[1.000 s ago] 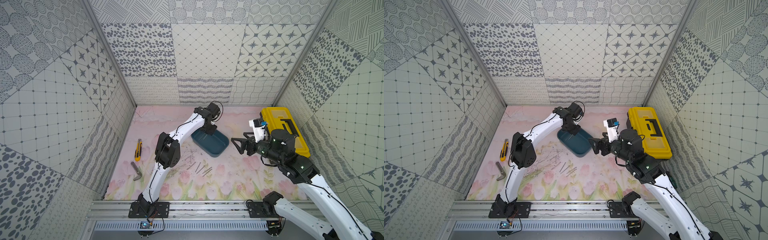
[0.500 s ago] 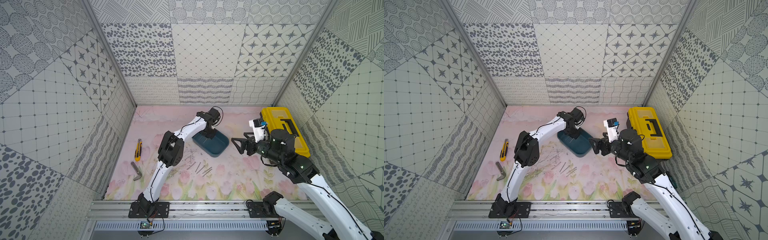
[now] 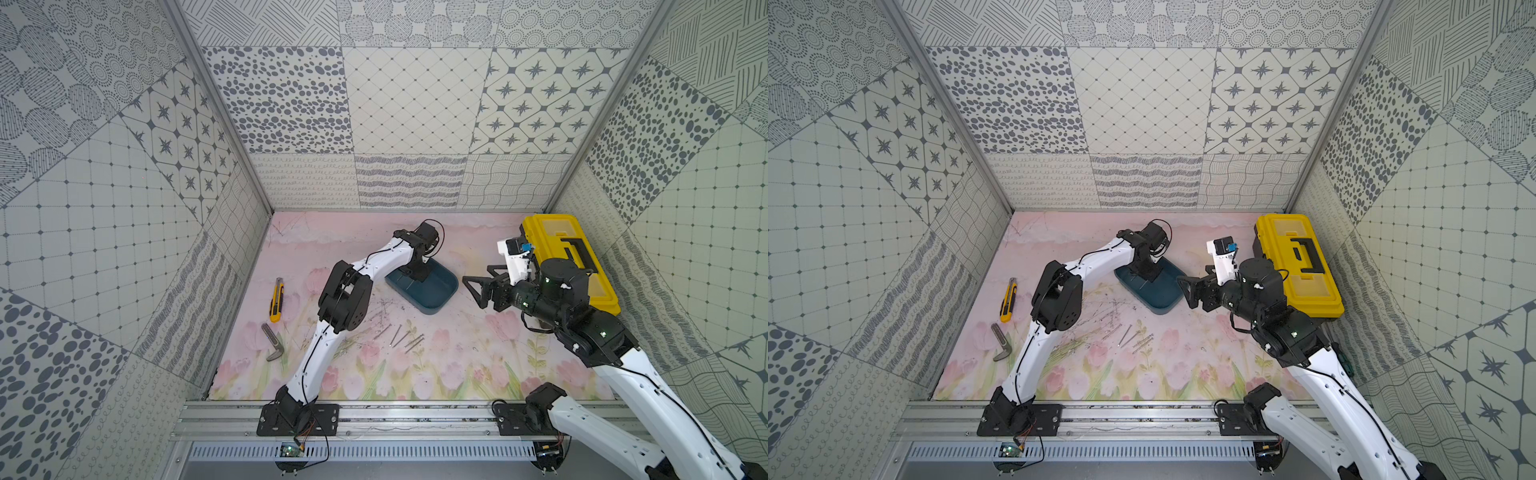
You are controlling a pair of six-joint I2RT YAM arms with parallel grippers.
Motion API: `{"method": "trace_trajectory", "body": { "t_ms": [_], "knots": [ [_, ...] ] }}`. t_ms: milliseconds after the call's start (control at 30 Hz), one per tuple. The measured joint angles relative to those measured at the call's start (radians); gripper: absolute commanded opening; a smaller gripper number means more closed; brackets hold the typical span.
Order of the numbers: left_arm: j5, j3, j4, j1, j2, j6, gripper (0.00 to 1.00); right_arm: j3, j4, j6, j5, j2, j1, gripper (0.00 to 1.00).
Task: Put the nails on the desktop into the storage box
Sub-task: Place the nail in the storage box.
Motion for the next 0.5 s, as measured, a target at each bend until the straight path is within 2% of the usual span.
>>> {"method": "trace_trajectory", "body": {
  "t_ms": [500],
  "knots": [
    [-0.024,0.053,0.024,0.014,0.041,0.072,0.0,-0.002,-0.002,-0.001,-0.001,0.038,0.0,0.93]
  ]
}}
